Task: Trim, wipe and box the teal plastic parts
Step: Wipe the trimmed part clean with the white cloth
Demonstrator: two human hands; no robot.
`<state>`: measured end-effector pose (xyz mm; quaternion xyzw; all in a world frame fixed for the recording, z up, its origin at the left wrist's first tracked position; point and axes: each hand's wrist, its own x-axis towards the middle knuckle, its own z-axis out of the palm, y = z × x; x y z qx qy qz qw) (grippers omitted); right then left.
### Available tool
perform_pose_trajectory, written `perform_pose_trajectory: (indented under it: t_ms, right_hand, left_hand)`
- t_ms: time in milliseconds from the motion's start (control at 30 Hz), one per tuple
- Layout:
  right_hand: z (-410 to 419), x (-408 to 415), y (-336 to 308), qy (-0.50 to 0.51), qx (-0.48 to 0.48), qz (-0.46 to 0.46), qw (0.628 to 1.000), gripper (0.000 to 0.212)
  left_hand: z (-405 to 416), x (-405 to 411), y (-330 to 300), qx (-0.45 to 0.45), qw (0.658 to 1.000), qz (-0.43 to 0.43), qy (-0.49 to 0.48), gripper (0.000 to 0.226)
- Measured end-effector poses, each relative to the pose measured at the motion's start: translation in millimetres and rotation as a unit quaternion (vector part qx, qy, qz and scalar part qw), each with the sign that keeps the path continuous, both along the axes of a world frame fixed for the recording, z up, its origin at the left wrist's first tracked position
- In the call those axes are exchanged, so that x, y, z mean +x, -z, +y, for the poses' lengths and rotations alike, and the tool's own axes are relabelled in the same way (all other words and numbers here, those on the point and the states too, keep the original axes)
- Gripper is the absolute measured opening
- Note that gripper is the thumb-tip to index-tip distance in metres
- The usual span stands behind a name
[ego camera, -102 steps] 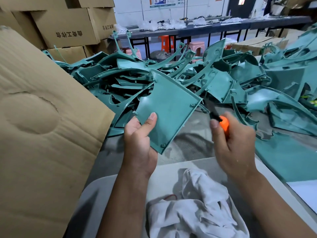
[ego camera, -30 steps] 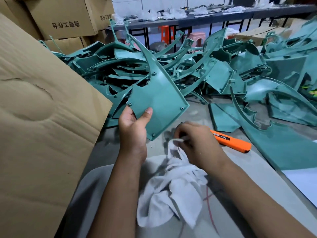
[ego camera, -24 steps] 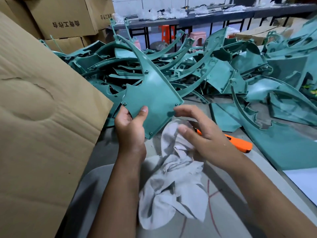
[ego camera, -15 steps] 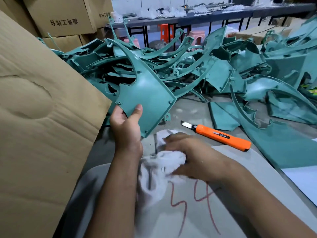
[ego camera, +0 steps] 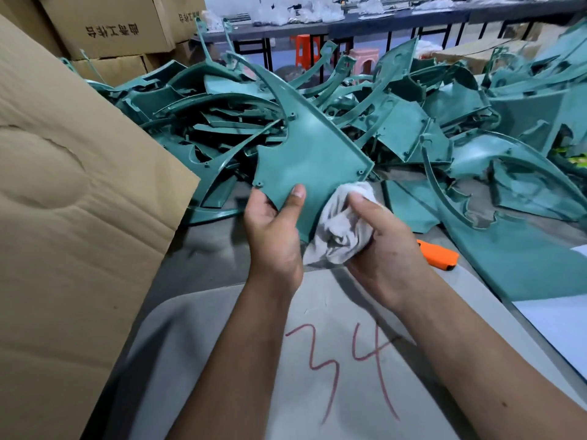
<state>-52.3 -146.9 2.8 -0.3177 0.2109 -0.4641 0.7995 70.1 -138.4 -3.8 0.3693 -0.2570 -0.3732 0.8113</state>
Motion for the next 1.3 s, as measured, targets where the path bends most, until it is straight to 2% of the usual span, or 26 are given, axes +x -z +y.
perform_pose_trajectory:
  t_ms: [67, 100, 133, 233, 300, 367, 500, 633, 700, 733, 767, 833, 867, 900, 933, 1000, 1067, 1100, 1167, 1233, 1300]
  right_hand:
    - [3, 1, -1, -0.037, 0.007, 0.004, 0.999, 0.057]
    - [5, 3, 1, -0.023, -0.009, 0.037, 0.999, 0.058]
    - [6, 5, 4, 0.005, -0.033, 0.084, 0.996, 0.050]
    - [8, 16, 10, 0.091, -0.096, 0.174, 0.976, 0.003]
    - [5, 17, 11, 0.141, -0.147, 0.213, 0.956, 0.021]
    - [3, 14, 11, 0.167, -0.184, 0.232, 0.941, 0.030]
    - [0, 6, 13, 0.175, -0.138, 0.203, 0.953, 0.036]
    - [-19, -10, 6, 0.228, -0.054, 0.126, 0.964, 0.006]
    - [-30, -20, 11, 0.263, -0.086, 0.159, 0.948, 0.011]
    - [-33, -25, 15, 0.298, -0.152, 0.223, 0.915, 0.014]
    - [-36, -30, 19, 0.338, -0.243, 0.307, 0.856, 0.018]
    - [-37, -41, 20, 0.396, -0.423, 0.437, 0.688, 0.010]
    - [-38, -46, 19, 0.420, -0.464, 0.458, 0.632, 0.012]
    - [-43, -51, 19, 0.455, -0.468, 0.447, 0.611, 0.019]
    - [-49, -54, 17, 0.490, -0.440, 0.415, 0.628, 0.023]
    - [-57, -60, 12, 0.497, -0.359, 0.307, 0.728, 0.023]
    - [-51, -54, 10, 0.368, -0.329, 0.236, 0.837, 0.026]
    - [-47, -48, 11, 0.281, -0.339, 0.250, 0.863, 0.026]
    - [-40, -37, 17, 0.154, -0.357, 0.300, 0.871, 0.020]
    - [-37, -32, 17, 0.140, -0.352, 0.297, 0.876, 0.011]
    - [-37, -29, 15, 0.177, -0.341, 0.263, 0.885, 0.011]
  left_hand:
    - [0, -2, 0, -0.015, 1.000, 0.010, -0.005, 0.041]
    - [0, -3, 0, -0.019, 1.000, 0.013, -0.008, 0.042]
    - [1, -6, 0, -0.019, 1.000, 0.014, -0.009, 0.042]
    - [3, -18, 2, -0.015, 1.000, 0.014, -0.012, 0.041]
    - [3, -23, 3, -0.030, 0.999, 0.004, -0.009, 0.043]
    - [2, -23, 0, -0.045, 0.999, -0.019, -0.010, 0.046]
    - [2, -22, -8, -0.044, 0.994, -0.097, -0.010, 0.038]
    - [9, -22, -7, -0.045, 0.984, -0.168, 0.043, 0.038]
    - [10, -21, -9, -0.041, 0.980, -0.181, 0.067, 0.039]
    - [10, -19, -11, -0.037, 0.979, -0.185, 0.072, 0.039]
    - [10, -15, -12, -0.032, 0.980, -0.185, 0.073, 0.039]
    - [12, -1, -14, -0.018, 0.982, -0.174, 0.078, 0.037]
    - [15, 8, -14, -0.011, 0.982, -0.173, 0.078, 0.036]
    - [18, 16, -14, -0.004, 0.981, -0.178, 0.075, 0.035]
    - [20, 21, -14, 0.000, 0.980, -0.182, 0.074, 0.034]
    - [22, 27, -14, 0.002, 0.980, -0.187, 0.072, 0.033]
    - [20, 25, -14, 0.000, 0.976, -0.200, 0.086, 0.035]
    - [19, 23, -14, 0.000, 0.972, -0.215, 0.093, 0.036]
    - [17, 22, -11, 0.003, 0.967, -0.240, 0.086, 0.035]
    - [15, 22, -8, 0.004, 0.969, -0.242, 0.050, 0.030]
    - [13, 20, -8, 0.000, 0.976, -0.219, 0.019, 0.021]
